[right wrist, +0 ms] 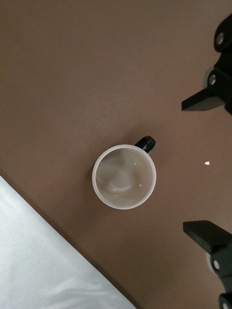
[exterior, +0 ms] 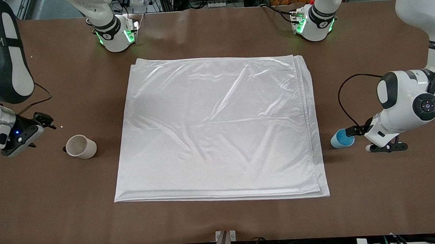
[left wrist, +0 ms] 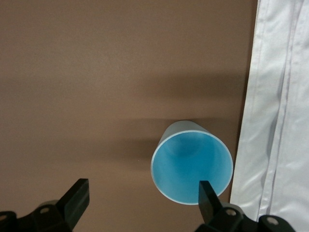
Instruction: Place blue cup into white mug on cloth
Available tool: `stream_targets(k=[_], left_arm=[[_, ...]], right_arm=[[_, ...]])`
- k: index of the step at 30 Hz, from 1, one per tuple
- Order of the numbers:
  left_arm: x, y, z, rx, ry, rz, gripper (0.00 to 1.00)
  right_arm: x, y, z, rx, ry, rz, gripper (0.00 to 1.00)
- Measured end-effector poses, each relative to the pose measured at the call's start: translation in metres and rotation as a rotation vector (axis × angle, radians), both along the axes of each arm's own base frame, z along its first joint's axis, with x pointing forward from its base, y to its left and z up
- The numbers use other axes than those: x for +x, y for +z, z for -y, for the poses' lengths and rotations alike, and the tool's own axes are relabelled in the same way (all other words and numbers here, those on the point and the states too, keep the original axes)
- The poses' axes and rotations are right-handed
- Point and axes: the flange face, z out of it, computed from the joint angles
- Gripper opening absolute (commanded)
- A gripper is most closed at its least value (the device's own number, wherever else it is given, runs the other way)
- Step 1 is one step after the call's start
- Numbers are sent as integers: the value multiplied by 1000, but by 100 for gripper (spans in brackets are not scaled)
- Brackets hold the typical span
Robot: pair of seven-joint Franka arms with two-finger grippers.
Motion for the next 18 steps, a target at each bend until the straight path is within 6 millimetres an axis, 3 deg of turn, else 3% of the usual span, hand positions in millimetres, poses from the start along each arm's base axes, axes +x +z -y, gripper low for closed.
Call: stream_targets(k=[6,10,13,18], left_arm=[[1,-22,0,-6,-1,-4,98],[1,-37,1,-10,-2,-17,75],[0,-46,2,-12,-3,-28,51],[0,-54,5,-15,-7,-36,0]], right_arm=[[4,-19,10,6,130,-9,100],[6,-32,19,6,233,0,100],[8,-42,23,8,288,-1,100],[10,-59,23,15,366,-12,100]])
